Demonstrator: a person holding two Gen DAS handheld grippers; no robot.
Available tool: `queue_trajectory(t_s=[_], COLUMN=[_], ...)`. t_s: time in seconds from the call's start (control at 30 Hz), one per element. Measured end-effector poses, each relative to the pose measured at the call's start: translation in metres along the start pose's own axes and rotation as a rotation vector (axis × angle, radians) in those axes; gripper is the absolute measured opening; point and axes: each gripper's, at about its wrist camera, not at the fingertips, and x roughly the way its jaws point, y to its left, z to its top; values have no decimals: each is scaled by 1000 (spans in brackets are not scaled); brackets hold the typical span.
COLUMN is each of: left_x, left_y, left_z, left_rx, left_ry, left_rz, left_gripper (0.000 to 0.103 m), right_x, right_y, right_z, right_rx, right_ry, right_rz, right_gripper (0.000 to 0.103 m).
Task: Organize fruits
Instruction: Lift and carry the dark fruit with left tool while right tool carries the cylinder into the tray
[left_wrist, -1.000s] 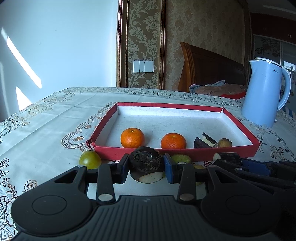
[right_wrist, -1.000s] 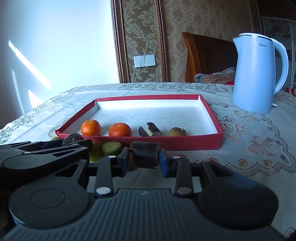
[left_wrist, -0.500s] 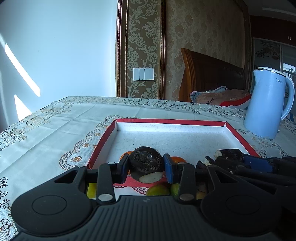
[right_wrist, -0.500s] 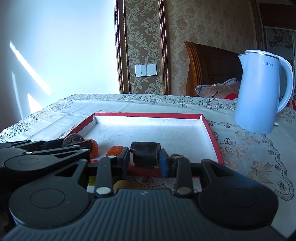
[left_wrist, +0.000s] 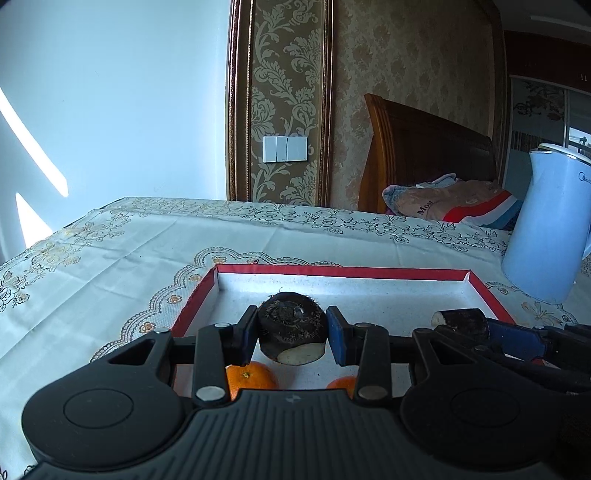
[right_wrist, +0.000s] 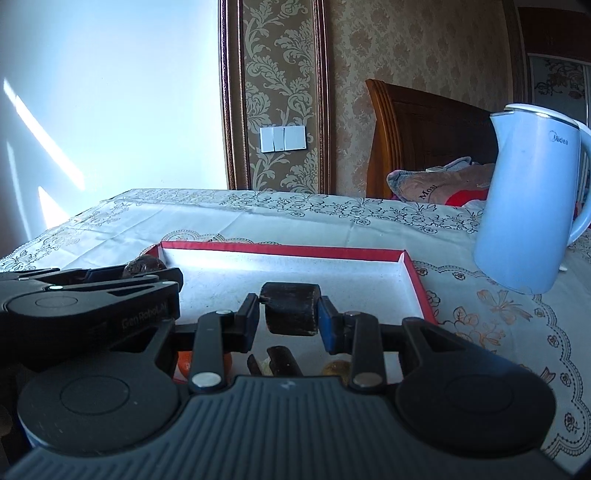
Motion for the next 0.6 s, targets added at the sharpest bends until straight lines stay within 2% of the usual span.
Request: queue_trajectory(t_s=[0.3,0.6], left_x=[34,53], left_y=[8,9], left_z=[3,-2], left_rx=[-47,-36], left_ry=[57,100], left_rz=[-15,-6], left_gripper=[38,38], right_x=[34,56], right_y=[-1,-8], right_z=[5,-2], right_rx=[-6,14], right_ry=[49,103], right_rz=[-2,-15], right_gripper=[32,32])
